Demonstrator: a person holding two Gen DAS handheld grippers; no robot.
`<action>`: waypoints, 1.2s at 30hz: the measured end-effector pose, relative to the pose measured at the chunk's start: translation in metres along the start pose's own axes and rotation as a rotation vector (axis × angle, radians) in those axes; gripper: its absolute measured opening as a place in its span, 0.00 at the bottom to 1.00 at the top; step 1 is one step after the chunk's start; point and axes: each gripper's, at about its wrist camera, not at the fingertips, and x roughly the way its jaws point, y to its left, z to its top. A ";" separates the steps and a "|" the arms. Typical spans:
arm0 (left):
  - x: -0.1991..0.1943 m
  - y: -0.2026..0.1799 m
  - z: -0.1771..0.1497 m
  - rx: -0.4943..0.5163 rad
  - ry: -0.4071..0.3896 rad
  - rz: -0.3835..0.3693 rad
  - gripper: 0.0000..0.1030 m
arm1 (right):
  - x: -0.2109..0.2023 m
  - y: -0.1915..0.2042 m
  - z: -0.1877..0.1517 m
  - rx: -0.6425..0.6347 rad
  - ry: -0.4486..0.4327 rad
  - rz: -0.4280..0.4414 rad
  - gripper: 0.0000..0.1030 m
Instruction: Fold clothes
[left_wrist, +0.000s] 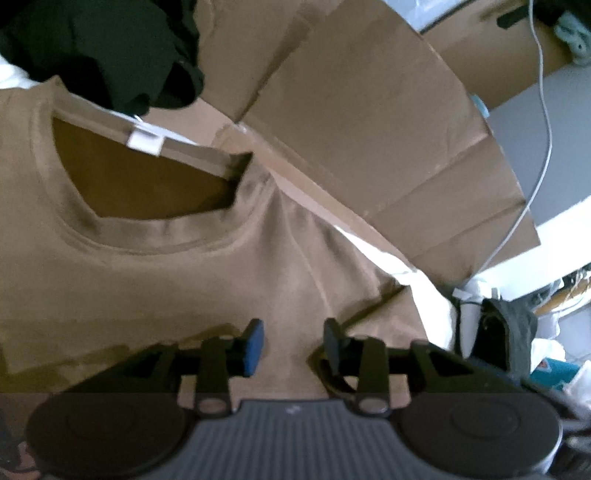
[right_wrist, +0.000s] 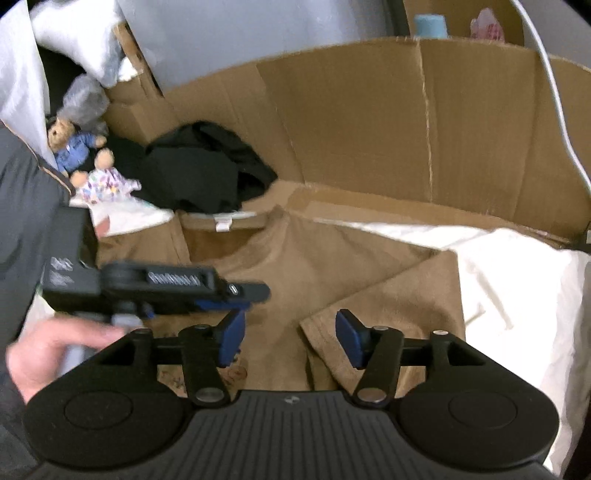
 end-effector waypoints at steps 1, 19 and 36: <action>0.003 -0.002 -0.001 0.020 -0.002 0.010 0.42 | -0.001 -0.004 -0.002 -0.005 -0.003 -0.025 0.60; 0.036 -0.035 -0.014 0.153 0.032 0.042 0.17 | -0.015 -0.023 -0.096 -0.236 0.128 -0.116 0.60; 0.014 -0.014 -0.008 0.084 -0.014 0.031 0.04 | 0.010 0.013 -0.119 -0.411 0.177 -0.076 0.06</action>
